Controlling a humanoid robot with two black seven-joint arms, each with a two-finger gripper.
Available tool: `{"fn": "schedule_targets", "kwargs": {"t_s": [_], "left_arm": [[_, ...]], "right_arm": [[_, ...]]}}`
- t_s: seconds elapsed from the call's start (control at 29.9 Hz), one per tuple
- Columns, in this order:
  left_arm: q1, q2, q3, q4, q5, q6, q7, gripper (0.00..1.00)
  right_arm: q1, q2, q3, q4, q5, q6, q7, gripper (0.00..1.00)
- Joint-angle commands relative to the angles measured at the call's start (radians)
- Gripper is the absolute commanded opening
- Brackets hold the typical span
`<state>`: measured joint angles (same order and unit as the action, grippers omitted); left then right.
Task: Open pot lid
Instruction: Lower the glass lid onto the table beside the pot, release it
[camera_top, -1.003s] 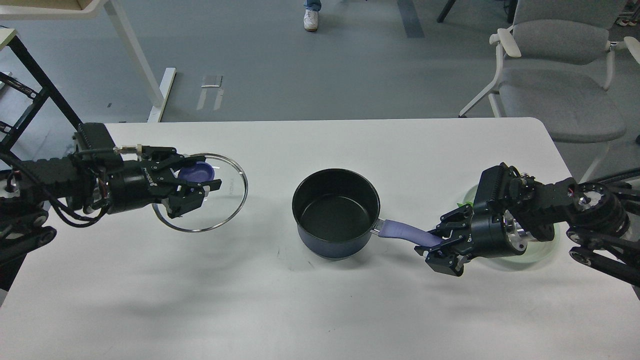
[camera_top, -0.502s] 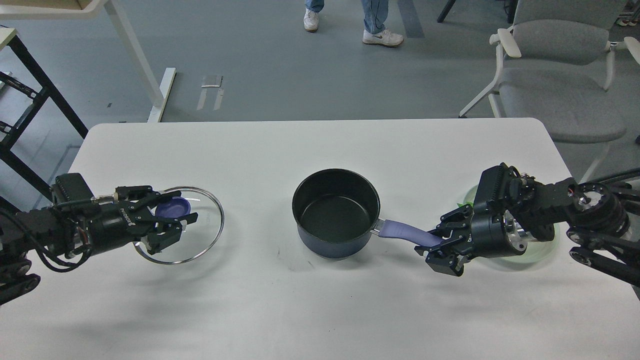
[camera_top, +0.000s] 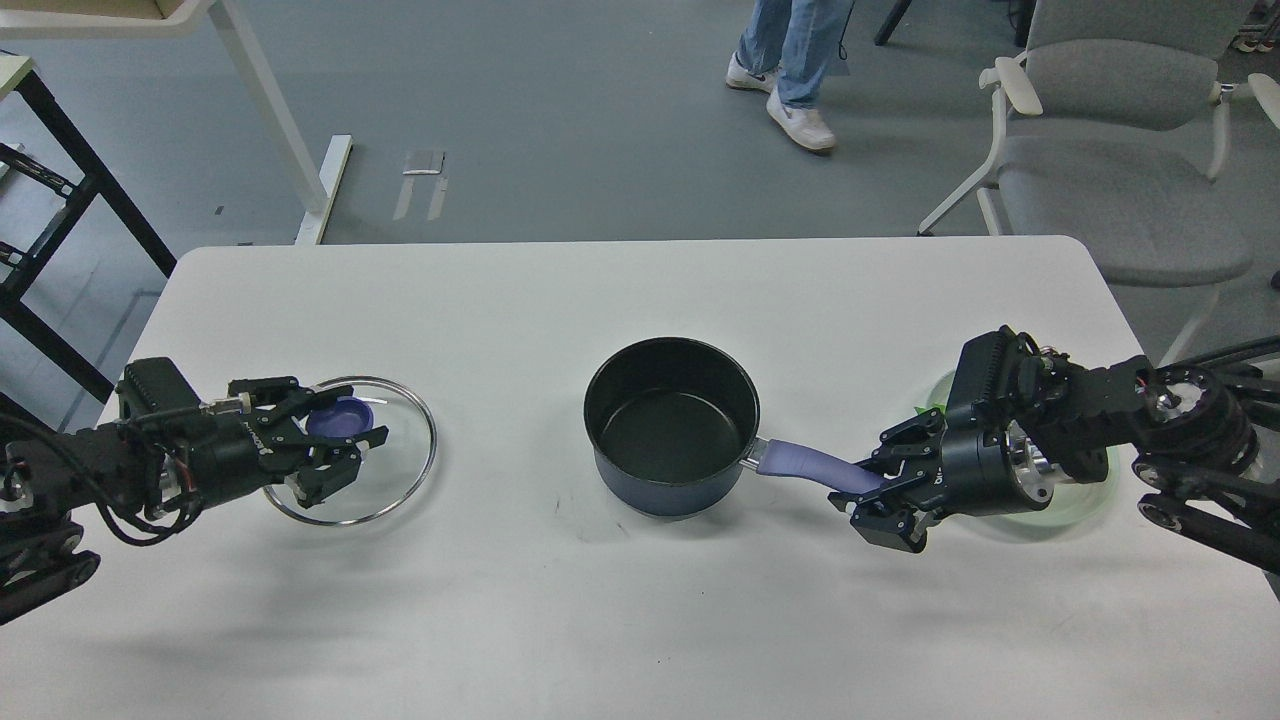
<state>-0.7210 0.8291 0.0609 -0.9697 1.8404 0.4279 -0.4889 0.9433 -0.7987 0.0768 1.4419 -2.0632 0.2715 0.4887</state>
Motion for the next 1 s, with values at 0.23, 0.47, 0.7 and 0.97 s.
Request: {"fn": "schedule_targets", "kwargs": {"t_s": [0.23, 0.47, 0.7, 0.97], "left_arm": [[0.012, -0.047, -0.003, 0.034, -0.012, 0.009, 0.0, 0.52], [0.032, -0.071, -0.006, 0.055, -0.017, 0.009, 0.0, 0.56], [0.031, -0.073, -0.003, 0.054, -0.101, 0.006, 0.0, 0.91], [0.018, -0.027, -0.012, -0.016, -0.211, -0.011, 0.0, 0.99]], "right_arm": [[0.0, 0.001, 0.0, 0.0, 0.0, 0.0, 0.0, 0.32], [0.0, 0.0, 0.0, 0.0, 0.0, 0.0, 0.0, 0.32], [0.0, 0.0, 0.0, 0.0, 0.0, 0.0, 0.0, 0.34], [-0.001, 0.0, 0.0, 0.0, 0.0, 0.0, 0.0, 0.34]]}}
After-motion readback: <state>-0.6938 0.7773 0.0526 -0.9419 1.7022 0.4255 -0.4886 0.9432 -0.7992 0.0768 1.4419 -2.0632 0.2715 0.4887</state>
